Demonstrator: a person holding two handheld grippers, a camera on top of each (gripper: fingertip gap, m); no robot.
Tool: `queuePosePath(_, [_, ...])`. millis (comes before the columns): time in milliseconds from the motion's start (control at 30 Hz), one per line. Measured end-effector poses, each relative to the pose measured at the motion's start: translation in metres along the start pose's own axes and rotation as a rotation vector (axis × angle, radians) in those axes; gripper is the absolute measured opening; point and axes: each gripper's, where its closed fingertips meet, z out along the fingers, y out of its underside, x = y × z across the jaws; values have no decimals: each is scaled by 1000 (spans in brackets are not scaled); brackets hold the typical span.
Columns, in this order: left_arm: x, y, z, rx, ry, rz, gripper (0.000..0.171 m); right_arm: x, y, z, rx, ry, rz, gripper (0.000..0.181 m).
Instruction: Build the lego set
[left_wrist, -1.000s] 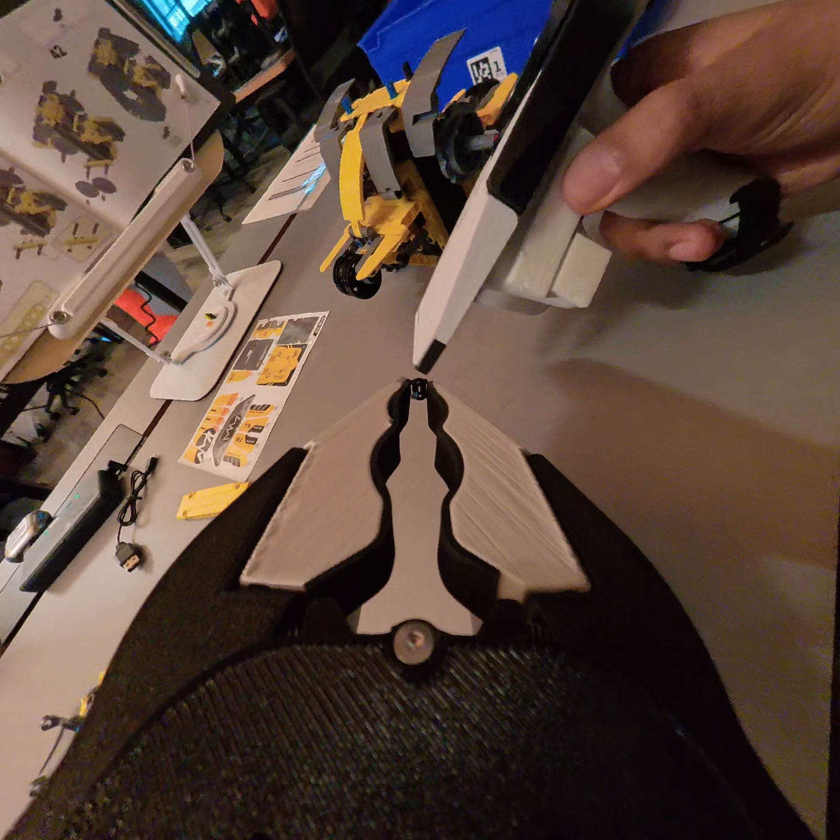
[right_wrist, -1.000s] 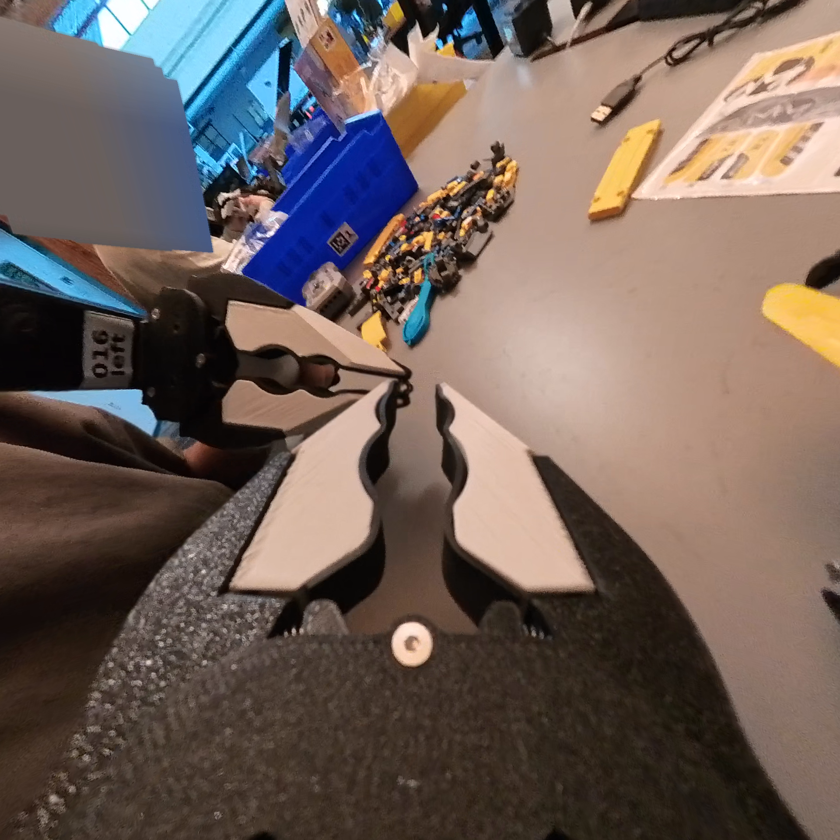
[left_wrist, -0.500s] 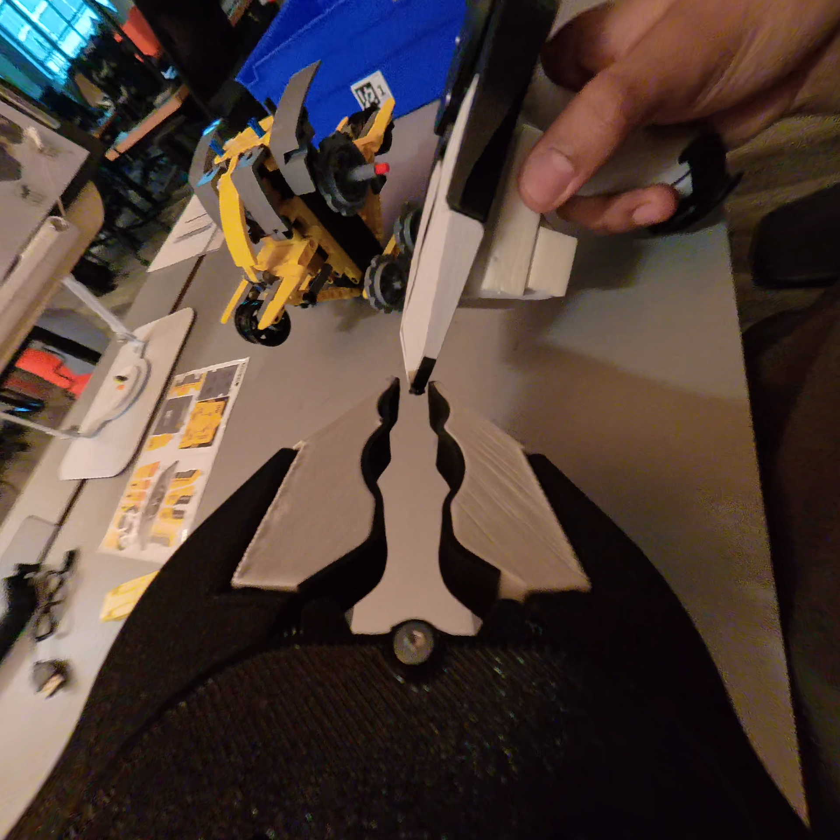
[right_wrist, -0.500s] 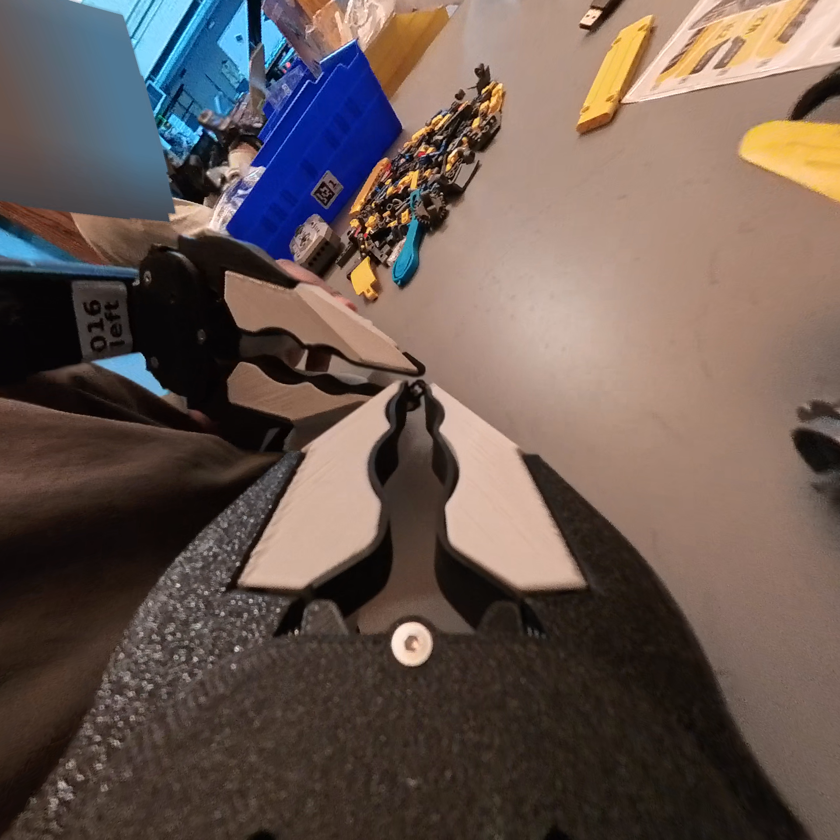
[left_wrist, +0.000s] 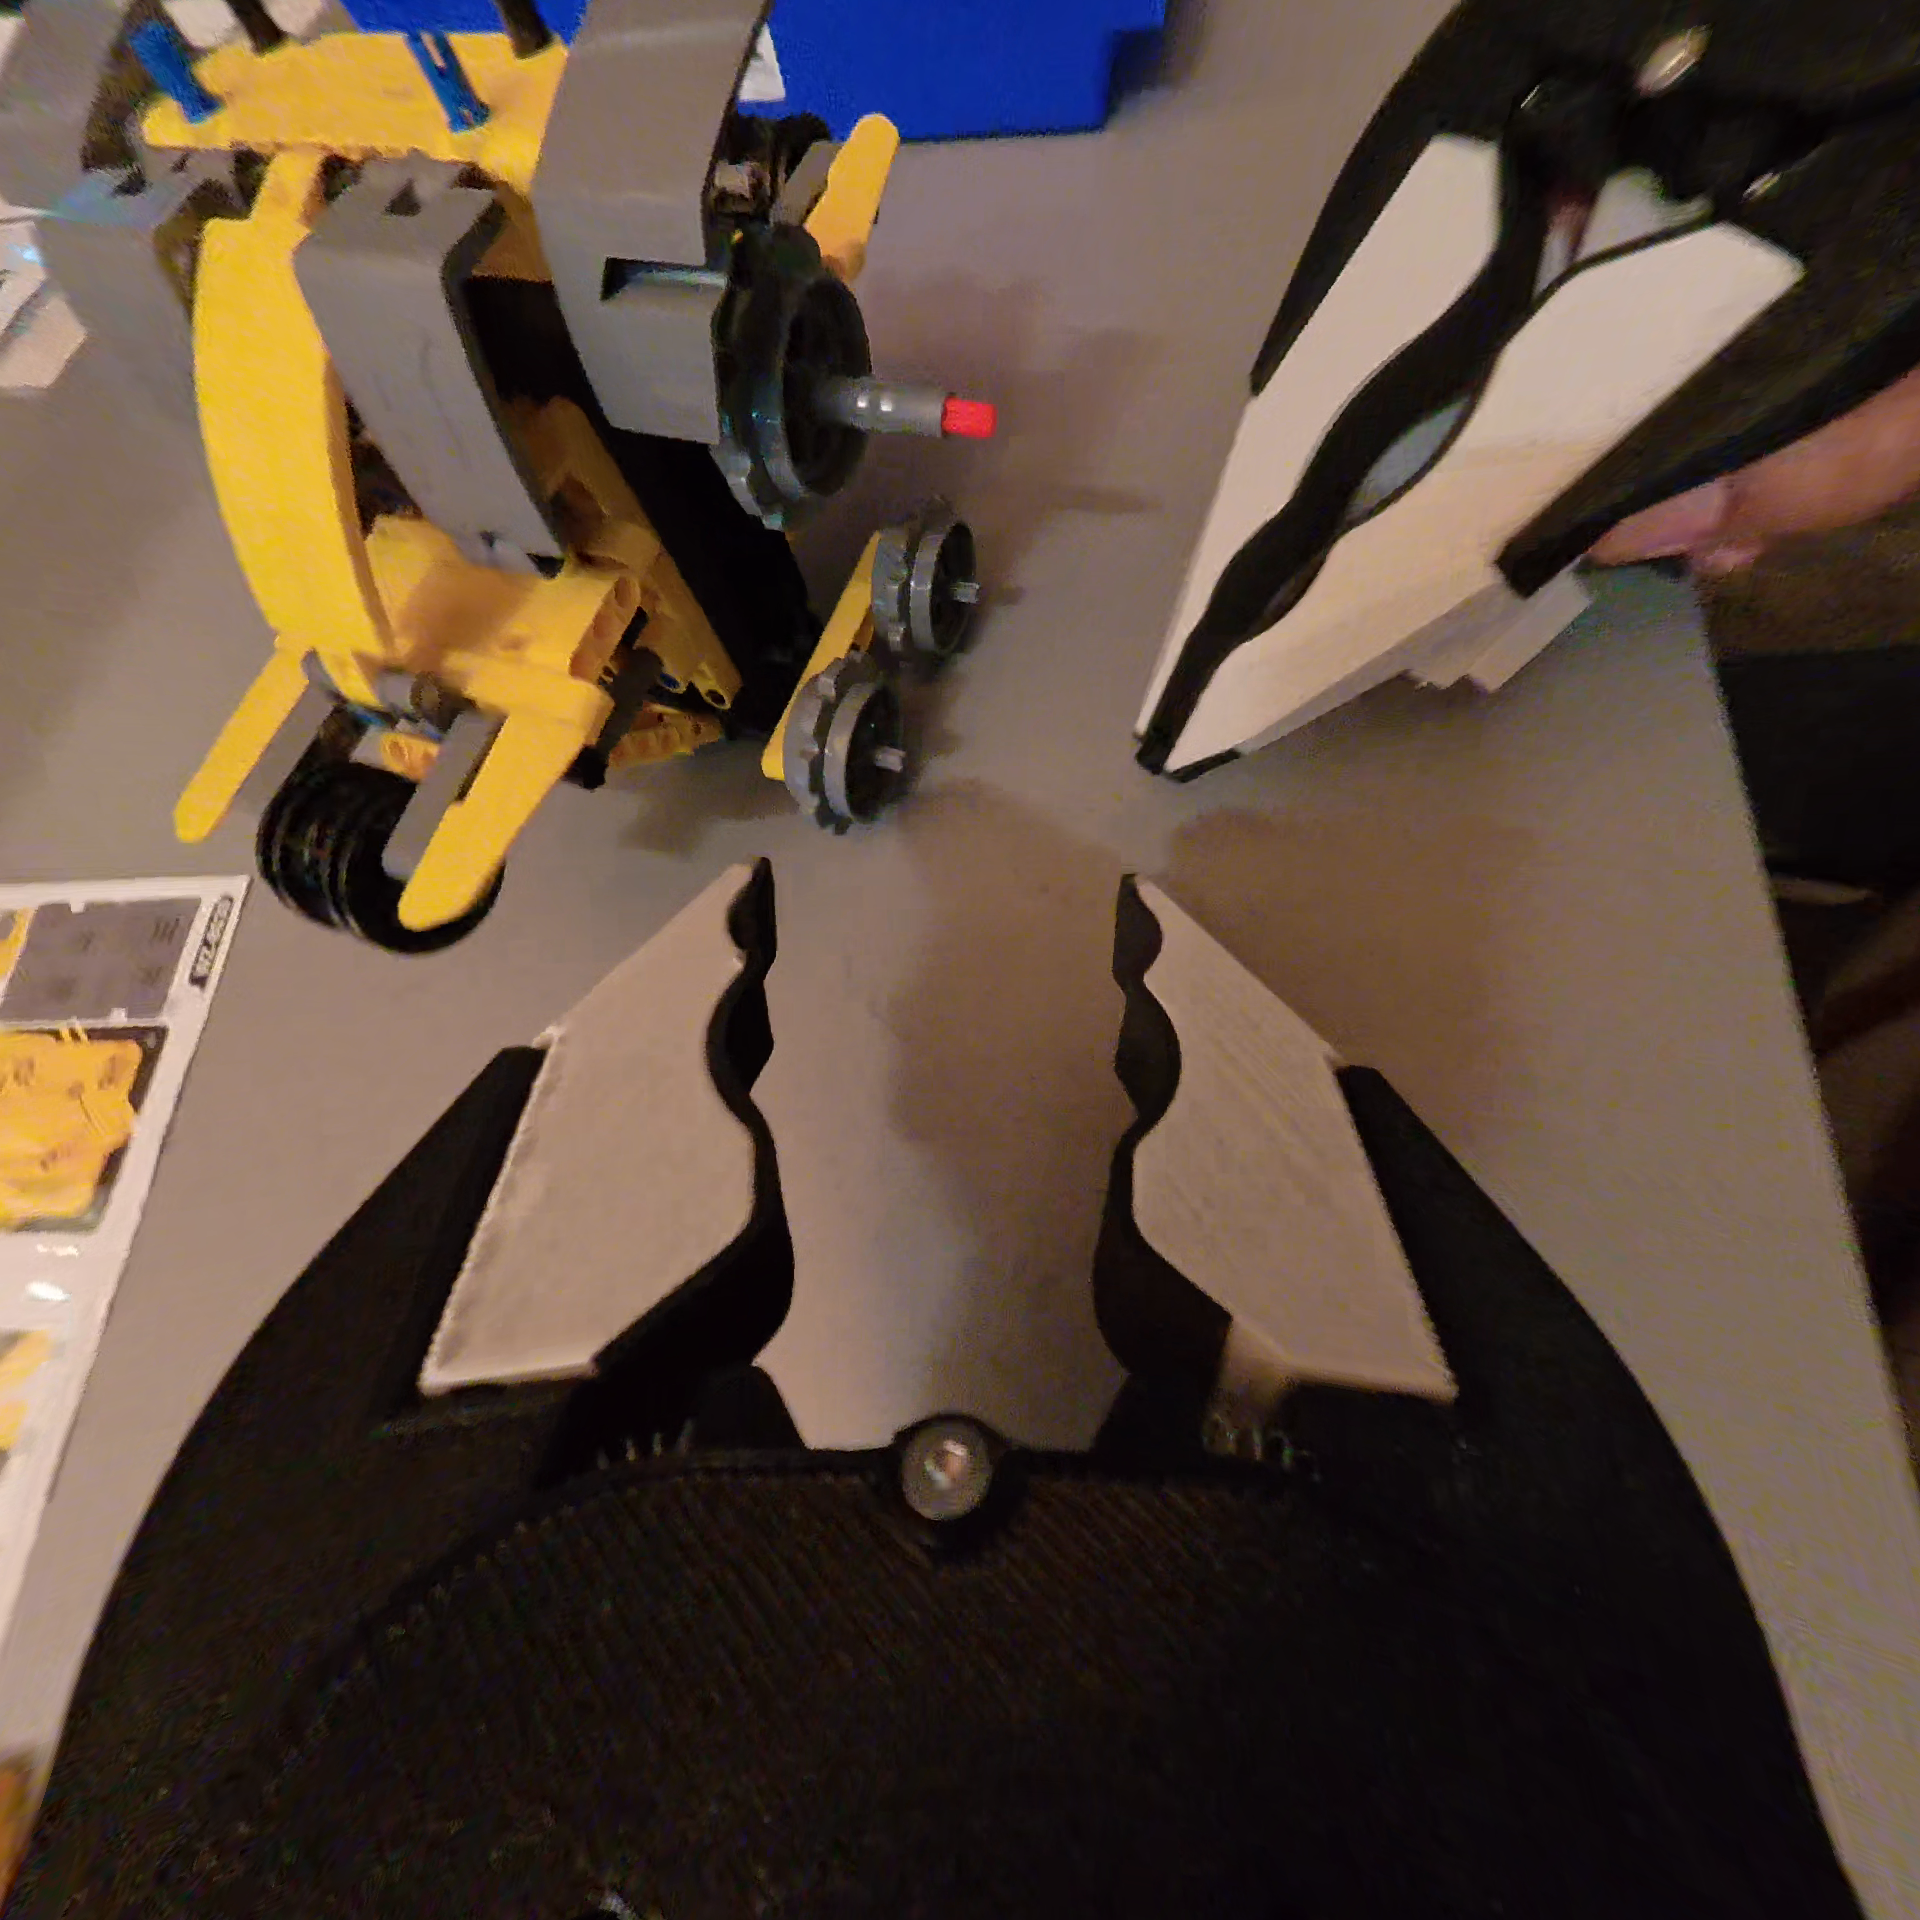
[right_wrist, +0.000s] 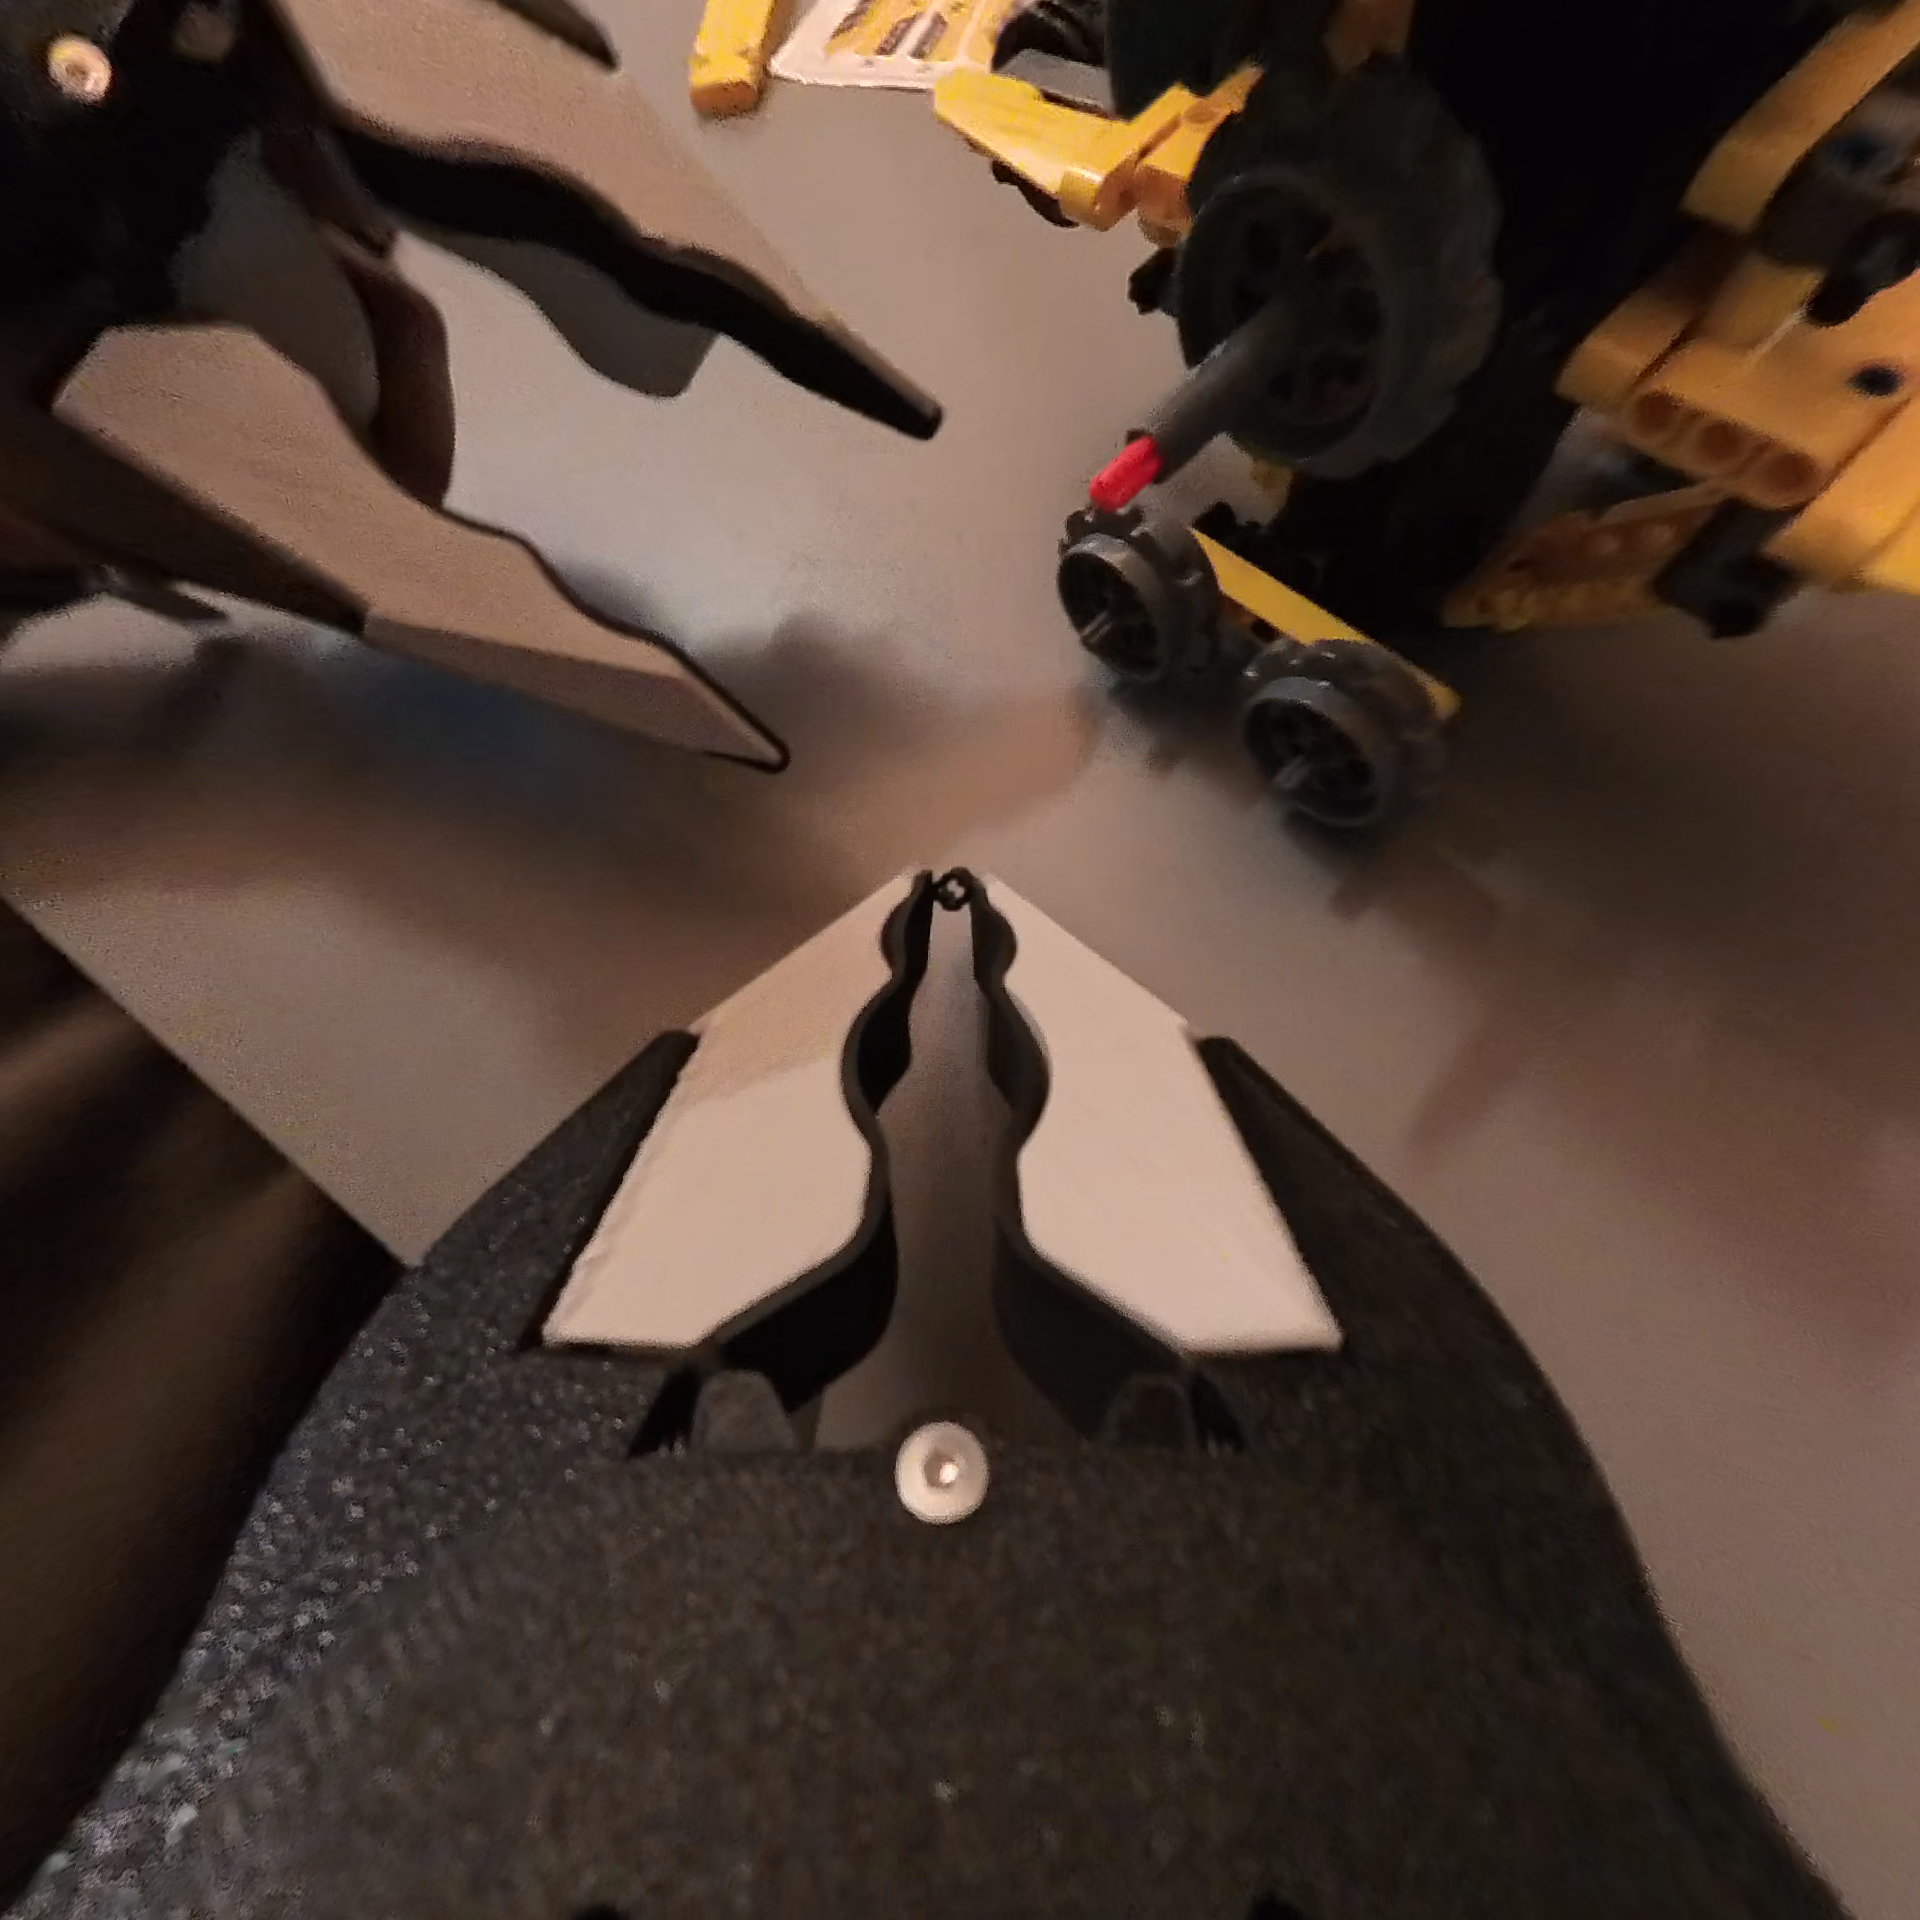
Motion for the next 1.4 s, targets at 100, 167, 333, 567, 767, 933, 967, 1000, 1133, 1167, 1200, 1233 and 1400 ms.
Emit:
queuePosePath(100, [-12,3,15,-62,-19,59,70,9,6,-3,-40,74,-90,7])
queuePosePath(167, [-17,4,23,-82,-16,77,72,10,10,-2,-61,86,-124,7])
queuePosePath(333, [-18,2,35,-64,36,21,75,8,12,0,-81,65,-149,7])
queuePosePath(567, [-15,4,38,-82,35,35,75,11,10,6,-94,71,-175,7])
queuePosePath(767, [-13,8,34,-91,30,34,75,11,10,9,-94,73,-170,10])
queuePosePath(933, [-10,7,29,-85,26,26,75,12,10,6,-91,86,-169,13])
queuePosePath(967, [-10,8,27,-85,25,25,75,12,10,4,-88,89,-167,14])
queuePosePath(1000, [-9,8,27,-85,26,23,75,13,10,4,-84,90,-162,14])
queuePosePath(1133, [-9,10,26,-87,27,15,75,11,12,3,-70,67,-124,15])
queuePosePath(1167, [-9,10,26,-86,27,11,75,11,13,4,-70,61,-115,15])
queuePosePath(1200, [-9,10,26,-83,28,7,75,11,14,4,-69,58,-110,16])
queuePosePath(1233, [-8,9,25,-79,30,4,75,11,14,5,-66,59,-109,16])
queuePosePath(1400, [-4,4,22,-63,30,-7,79,11,8,9,-51,46,-103,16])
